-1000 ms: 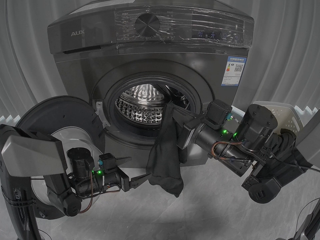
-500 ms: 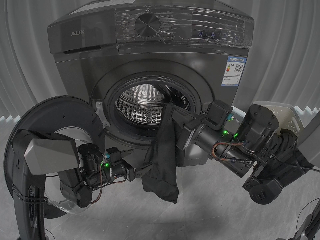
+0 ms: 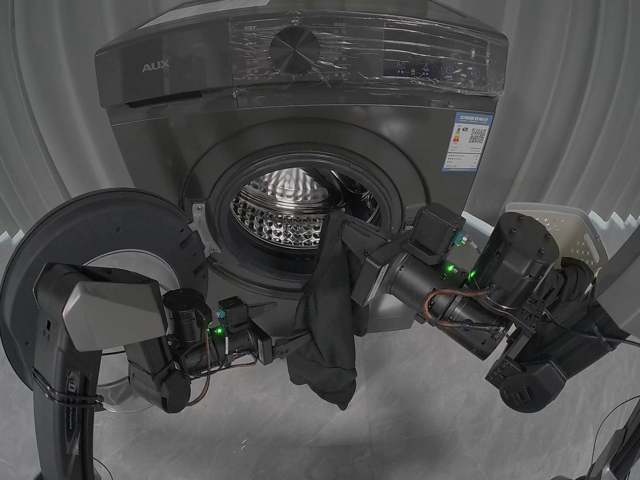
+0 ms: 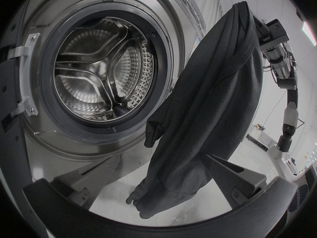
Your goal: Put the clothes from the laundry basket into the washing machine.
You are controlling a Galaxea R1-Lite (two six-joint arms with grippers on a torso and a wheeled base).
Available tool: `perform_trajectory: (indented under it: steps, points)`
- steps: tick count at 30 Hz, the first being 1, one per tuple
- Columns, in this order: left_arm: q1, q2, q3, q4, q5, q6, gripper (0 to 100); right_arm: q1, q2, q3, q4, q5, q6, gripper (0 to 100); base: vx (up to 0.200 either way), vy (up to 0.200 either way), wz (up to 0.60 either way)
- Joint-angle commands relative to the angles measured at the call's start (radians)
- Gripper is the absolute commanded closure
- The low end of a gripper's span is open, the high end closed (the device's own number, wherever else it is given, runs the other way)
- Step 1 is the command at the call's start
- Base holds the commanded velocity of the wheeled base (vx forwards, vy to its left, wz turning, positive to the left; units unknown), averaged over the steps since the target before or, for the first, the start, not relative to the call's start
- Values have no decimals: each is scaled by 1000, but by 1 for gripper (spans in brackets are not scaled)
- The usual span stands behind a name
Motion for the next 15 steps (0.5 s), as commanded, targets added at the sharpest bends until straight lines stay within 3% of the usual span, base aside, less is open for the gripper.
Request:
perform_trajectory:
  steps: [1, 2, 3, 15]
  points:
    - [-3, 35, -33, -4, 1, 4, 0, 1, 4, 0, 0, 0, -1, 100, 0, 0, 0]
    - [-3, 35, -33, -2, 1, 1, 0, 1, 2, 2, 0, 0, 1, 100, 0, 0, 0]
    - [-3, 32, -30, -2, 1, 0, 100, 1, 2, 2, 0, 0, 1, 100, 0, 0, 0]
    - [-1, -136, 65, -5, 3, 1, 100, -34, -7, 39, 3, -7, 1, 100, 0, 0, 0]
